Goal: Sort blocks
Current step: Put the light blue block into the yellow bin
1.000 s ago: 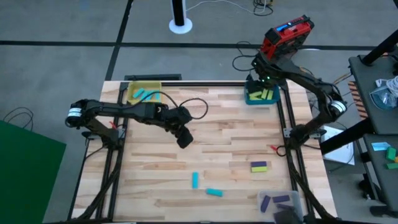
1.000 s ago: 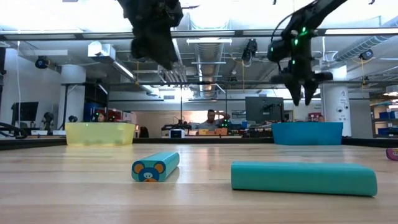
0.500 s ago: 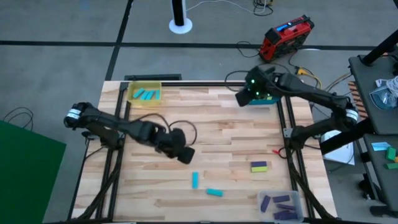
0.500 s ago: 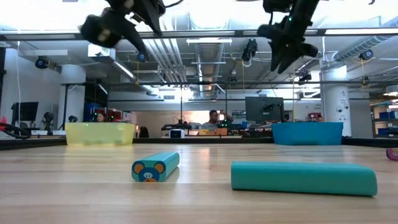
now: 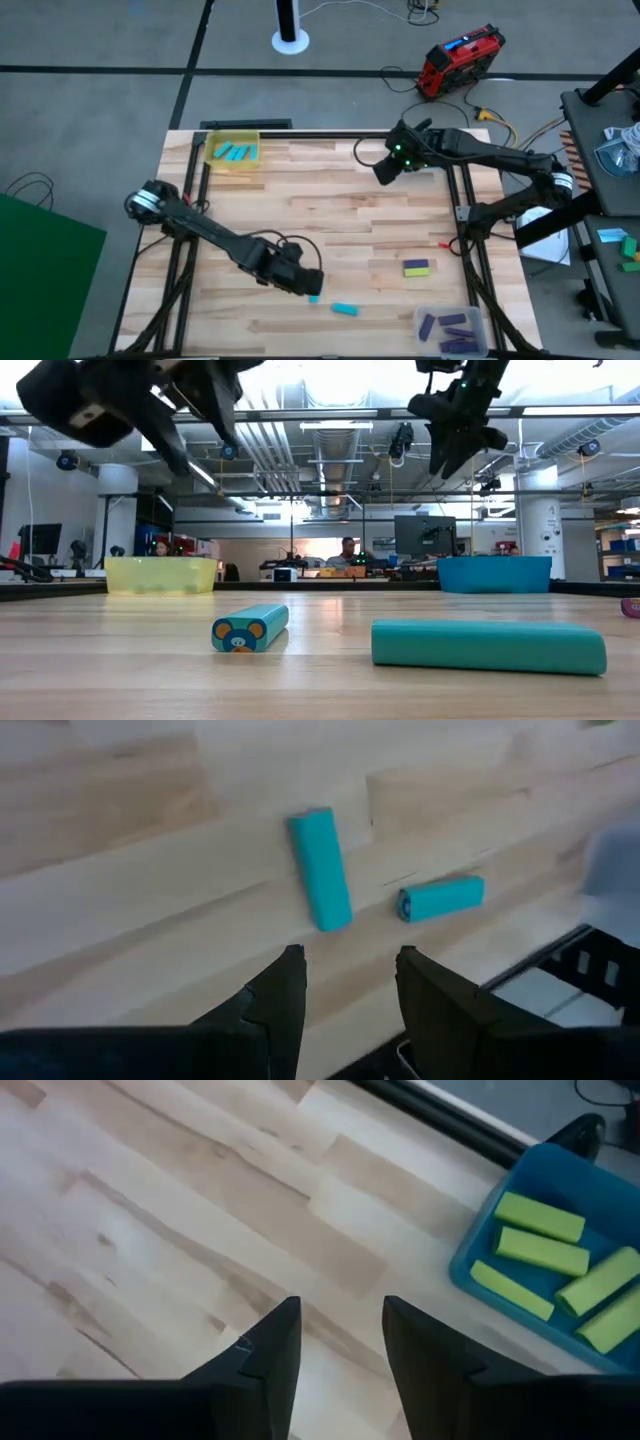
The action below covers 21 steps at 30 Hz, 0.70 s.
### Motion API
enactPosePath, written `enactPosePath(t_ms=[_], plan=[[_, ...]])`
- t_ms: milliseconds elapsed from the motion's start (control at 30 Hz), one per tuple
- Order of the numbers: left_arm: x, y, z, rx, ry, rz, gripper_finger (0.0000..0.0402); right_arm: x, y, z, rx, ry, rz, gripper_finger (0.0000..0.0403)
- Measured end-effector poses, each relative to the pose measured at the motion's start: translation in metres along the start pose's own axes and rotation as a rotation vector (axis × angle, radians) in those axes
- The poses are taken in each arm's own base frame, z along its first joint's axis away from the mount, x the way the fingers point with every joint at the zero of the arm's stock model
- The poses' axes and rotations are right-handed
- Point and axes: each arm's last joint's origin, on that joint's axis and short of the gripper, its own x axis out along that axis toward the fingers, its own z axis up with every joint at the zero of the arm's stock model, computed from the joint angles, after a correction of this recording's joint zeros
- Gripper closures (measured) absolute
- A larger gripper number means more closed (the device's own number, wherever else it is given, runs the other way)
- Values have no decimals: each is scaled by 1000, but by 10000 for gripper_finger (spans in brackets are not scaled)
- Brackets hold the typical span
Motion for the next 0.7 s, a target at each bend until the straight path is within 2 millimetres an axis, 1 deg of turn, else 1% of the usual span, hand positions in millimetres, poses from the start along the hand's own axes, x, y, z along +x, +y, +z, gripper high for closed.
enactPosePath(t_ms=[167, 233, 400, 567, 700], plan=[[29, -13, -4, 0, -26, 53, 267, 2, 4, -4, -13, 12, 4, 246], [38, -18, -6, -1, -38, 108, 267, 2, 5, -4, -15, 13, 6, 237], [46, -28, -8, -33, -90, 273, 267, 2, 5, -4, -15, 13, 5, 215], [52, -39, -9, -37, -129, 279, 267, 2, 5, -5, -15, 14, 5, 201], [72, -36, -9, -57, -122, 325, 266, 2, 5, -5, -15, 16, 3, 200]])
